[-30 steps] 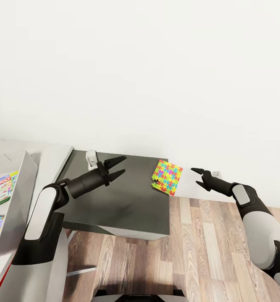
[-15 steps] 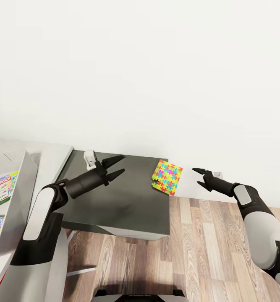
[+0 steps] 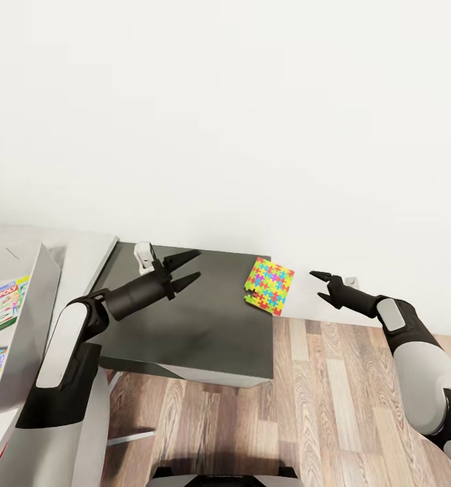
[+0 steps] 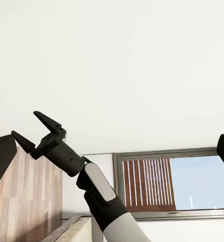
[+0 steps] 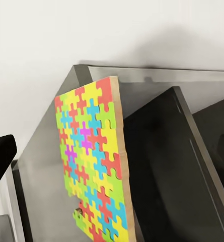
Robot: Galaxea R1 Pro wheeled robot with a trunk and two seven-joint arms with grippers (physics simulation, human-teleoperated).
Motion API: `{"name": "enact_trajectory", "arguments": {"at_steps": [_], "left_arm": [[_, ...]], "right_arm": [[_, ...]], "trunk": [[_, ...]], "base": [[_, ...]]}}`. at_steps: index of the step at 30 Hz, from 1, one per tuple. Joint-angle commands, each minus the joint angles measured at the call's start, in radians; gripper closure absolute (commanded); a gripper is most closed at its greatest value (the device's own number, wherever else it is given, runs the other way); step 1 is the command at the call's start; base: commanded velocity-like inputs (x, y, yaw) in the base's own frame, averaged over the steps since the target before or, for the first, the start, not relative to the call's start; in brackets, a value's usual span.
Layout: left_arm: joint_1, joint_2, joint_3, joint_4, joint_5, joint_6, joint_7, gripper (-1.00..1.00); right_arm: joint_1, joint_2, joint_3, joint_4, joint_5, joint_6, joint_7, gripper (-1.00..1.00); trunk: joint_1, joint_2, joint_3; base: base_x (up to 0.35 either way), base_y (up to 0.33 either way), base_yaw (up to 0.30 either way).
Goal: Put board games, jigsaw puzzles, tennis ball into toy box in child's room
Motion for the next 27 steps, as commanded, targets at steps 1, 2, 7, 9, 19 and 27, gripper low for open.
{"name": "enact_trajectory", "arguments": {"at_steps": [1,2,7,9,19,27], "left_arm": [[-0.001,0.0,0.001,0.0,0.005,0.004,0.005,-1.0],[-0.001,0.0,0.001,0.0,0.005,0.004,0.005,-1.0],[0.0,-0.001,0.0,0.0,0.005,0.004,0.005,-1.0],[0.0,-0.001,0.0,0.0,0.006,0.004,0.005,-1.0],[-0.001,-0.002,-0.001,0.0,0.006,0.004,0.003,-1.0],[-0.012,-0.007,-0.004,0.0,0.006,0.004,0.004,-1.0]], "right_arm": [[-0.001,0.0,-0.005,0.0,0.002,0.006,0.003,-1.0],[-0.001,0.001,-0.005,0.0,0.002,0.006,0.003,-1.0],[-0.001,0.001,-0.005,0.002,0.002,0.007,0.003,-1.0],[-0.001,0.001,-0.006,0.004,0.002,0.007,0.003,-1.0],[-0.003,0.002,-0.006,0.028,0.002,0.007,0.003,-1.0],[-0.004,0.004,-0.005,0.039,0.002,0.005,0.003,-1.0]], "trunk": [[0.001,-0.002,-0.002],[0.001,-0.002,-0.002],[0.001,-0.002,-0.006],[0.001,-0.002,-0.008],[0.001,-0.002,-0.022],[0.001,-0.002,-0.034]], "base": [[0.0,0.0,0.0],[0.0,0.0,0.0],[0.0,0.0,0.0],[0.0,0.0,0.0],[0.0,0.0,0.0],[0.0,0.0,0.0]]}}
